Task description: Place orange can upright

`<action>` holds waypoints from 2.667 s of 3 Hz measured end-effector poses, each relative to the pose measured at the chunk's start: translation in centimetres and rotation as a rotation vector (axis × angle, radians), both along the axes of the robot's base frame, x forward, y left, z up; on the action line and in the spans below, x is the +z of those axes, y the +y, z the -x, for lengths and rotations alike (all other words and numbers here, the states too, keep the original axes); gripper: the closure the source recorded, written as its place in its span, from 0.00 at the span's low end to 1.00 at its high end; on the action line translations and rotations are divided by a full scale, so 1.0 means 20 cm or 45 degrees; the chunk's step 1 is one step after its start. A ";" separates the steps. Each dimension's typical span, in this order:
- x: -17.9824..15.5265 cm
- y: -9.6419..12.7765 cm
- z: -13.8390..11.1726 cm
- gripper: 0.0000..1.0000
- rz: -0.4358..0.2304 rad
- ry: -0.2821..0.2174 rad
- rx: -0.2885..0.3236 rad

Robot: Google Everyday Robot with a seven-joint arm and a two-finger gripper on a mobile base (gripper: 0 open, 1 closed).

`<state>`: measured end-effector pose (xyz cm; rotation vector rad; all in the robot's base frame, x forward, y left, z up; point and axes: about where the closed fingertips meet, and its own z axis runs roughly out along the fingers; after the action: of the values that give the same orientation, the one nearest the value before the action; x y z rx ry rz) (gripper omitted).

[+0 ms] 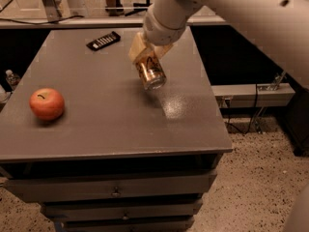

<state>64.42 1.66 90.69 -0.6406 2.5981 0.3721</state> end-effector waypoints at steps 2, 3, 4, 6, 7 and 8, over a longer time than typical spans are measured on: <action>0.09 0.03 -0.11 1.00 -0.616 -0.237 0.141; 0.25 -0.11 -0.16 1.00 -0.917 -0.392 0.125; 0.37 -0.30 -0.11 1.00 -1.071 -0.572 0.145; 0.48 -0.23 -0.04 1.00 -1.036 -0.707 0.353; 0.42 -0.25 0.04 1.00 -0.938 -0.785 0.610; 0.30 -0.34 0.07 1.00 -0.876 -0.850 0.754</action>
Offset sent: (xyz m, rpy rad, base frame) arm 0.0086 -0.0496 0.0972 0.9088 -0.5583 0.3076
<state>62.97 -5.15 96.78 -1.0325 1.4763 0.9782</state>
